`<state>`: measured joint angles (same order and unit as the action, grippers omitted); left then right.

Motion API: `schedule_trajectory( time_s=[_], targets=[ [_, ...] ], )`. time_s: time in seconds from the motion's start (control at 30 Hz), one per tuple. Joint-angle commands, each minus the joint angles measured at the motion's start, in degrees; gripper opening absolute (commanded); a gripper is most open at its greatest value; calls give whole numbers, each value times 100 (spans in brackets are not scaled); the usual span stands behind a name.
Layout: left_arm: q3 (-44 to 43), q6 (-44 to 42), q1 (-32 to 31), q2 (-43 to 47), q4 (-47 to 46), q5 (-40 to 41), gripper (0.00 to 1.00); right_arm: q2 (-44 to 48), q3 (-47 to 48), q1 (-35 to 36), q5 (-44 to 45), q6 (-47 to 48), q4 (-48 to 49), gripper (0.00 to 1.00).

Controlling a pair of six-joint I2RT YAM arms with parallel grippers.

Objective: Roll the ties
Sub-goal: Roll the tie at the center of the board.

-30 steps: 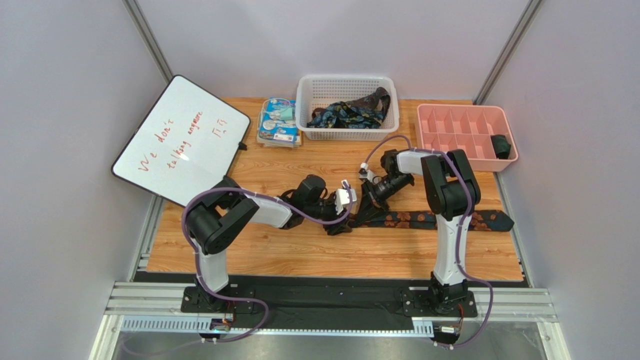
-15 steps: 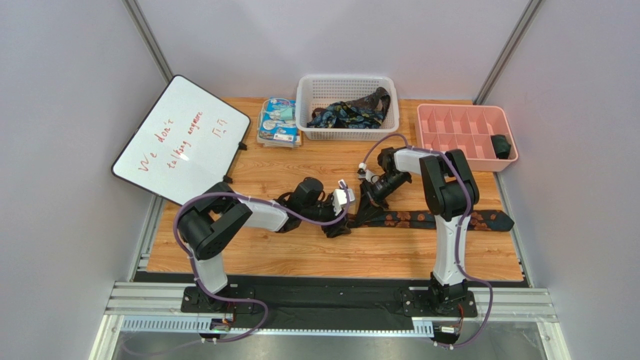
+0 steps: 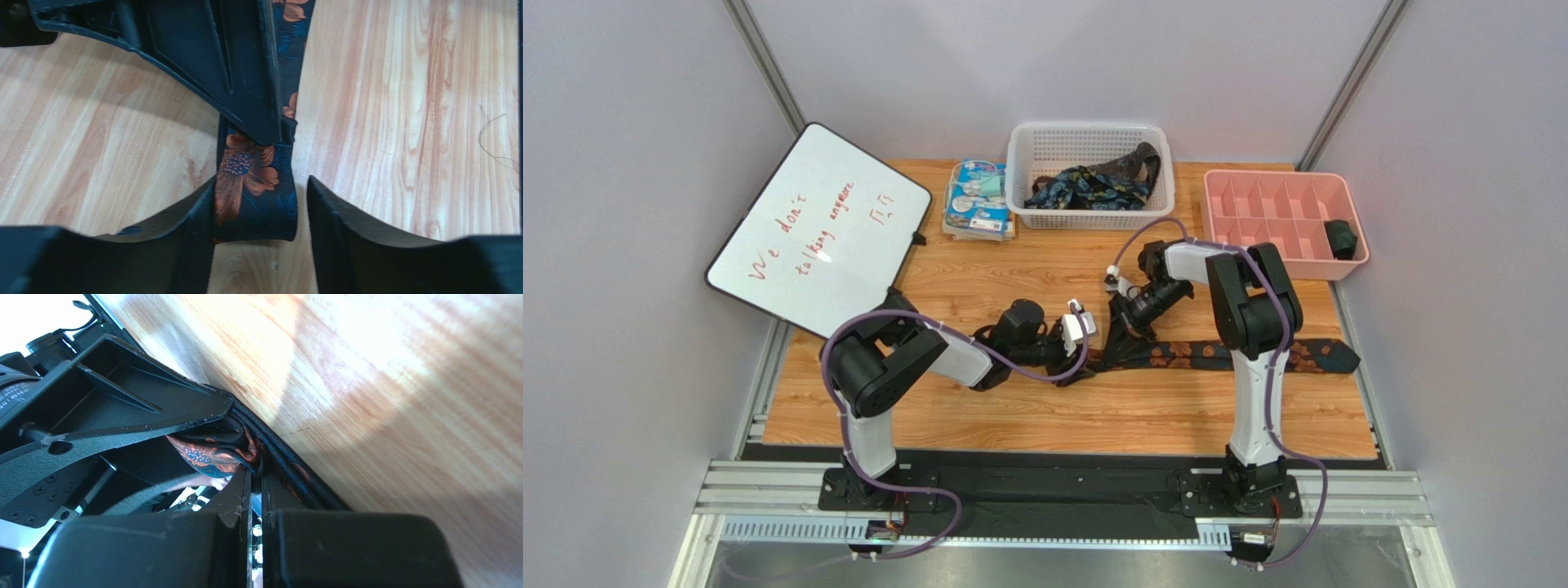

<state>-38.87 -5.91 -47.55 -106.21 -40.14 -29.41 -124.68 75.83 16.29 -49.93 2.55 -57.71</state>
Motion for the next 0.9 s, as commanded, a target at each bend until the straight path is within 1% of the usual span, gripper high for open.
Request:
schedule_trajectory(
  time_s=[0.0,0.03,0.1,0.13,0.17,0.2,0.23,0.27,0.3,0.33,0.37,0.4,0.43,0.5,0.57,0.63,0.67,0.77,0.87],
  targets=[
    [-50,-147,-44,-128,-12,-135,52,-882,-332,164,1416,-404,428,0],
    [-102,-217,-53,-67,119,-109,45,-865,-341,164,1373,-395,428,0],
    [-304,-549,-79,162,1013,13,38,-786,-350,172,1179,-378,445,0],
    [-627,-699,-96,215,1469,58,34,-751,-350,172,1092,-369,463,0],
    [-787,-796,-97,328,2283,110,32,-707,-341,172,830,-351,463,0],
    [-954,-1076,-114,373,2718,206,31,-593,-332,172,758,-351,463,0],
    [-1269,-1174,-175,443,3114,277,28,-505,-306,172,679,-325,463,0],
    [-1411,-1280,-210,452,3814,382,27,-426,-297,164,530,-308,463,0],
    [-1587,-1420,-272,426,4256,583,26,-225,-271,155,528,-281,445,0],
    [-1919,-1535,-316,348,4599,716,25,-136,-245,120,528,-272,384,5],
    [-2061,-1588,-395,303,5160,813,24,-66,-157,76,459,-281,323,8],
    [-2176,-1649,-439,242,5400,988,24,57,-104,15,397,-81,253,12],
    [-2369,-1702,-474,111,5603,1103,25,110,-78,-134,353,-70,147,23],
    [-2537,-1799,-615,-48,6095,1358,25,198,28,-310,90,44,-11,31],
    [-2809,-1817,-668,-311,6499,1473,26,295,37,-574,-182,211,-240,33],
    [-2976,-1808,-703,-478,6676,1517,27,409,-51,-706,-376,255,-284,36],
    [-2994,-1791,-712,-514,6747,1508,27,453,-95,-715,-586,273,-293,36],
    [-3082,-1773,-747,-611,6861,1491,28,612,-288,-663,-1025,124,-135,42],
    [-3179,-1782,-756,-672,6932,1499,29,621,-376,-505,-1264,88,-38,44]
  ],
)
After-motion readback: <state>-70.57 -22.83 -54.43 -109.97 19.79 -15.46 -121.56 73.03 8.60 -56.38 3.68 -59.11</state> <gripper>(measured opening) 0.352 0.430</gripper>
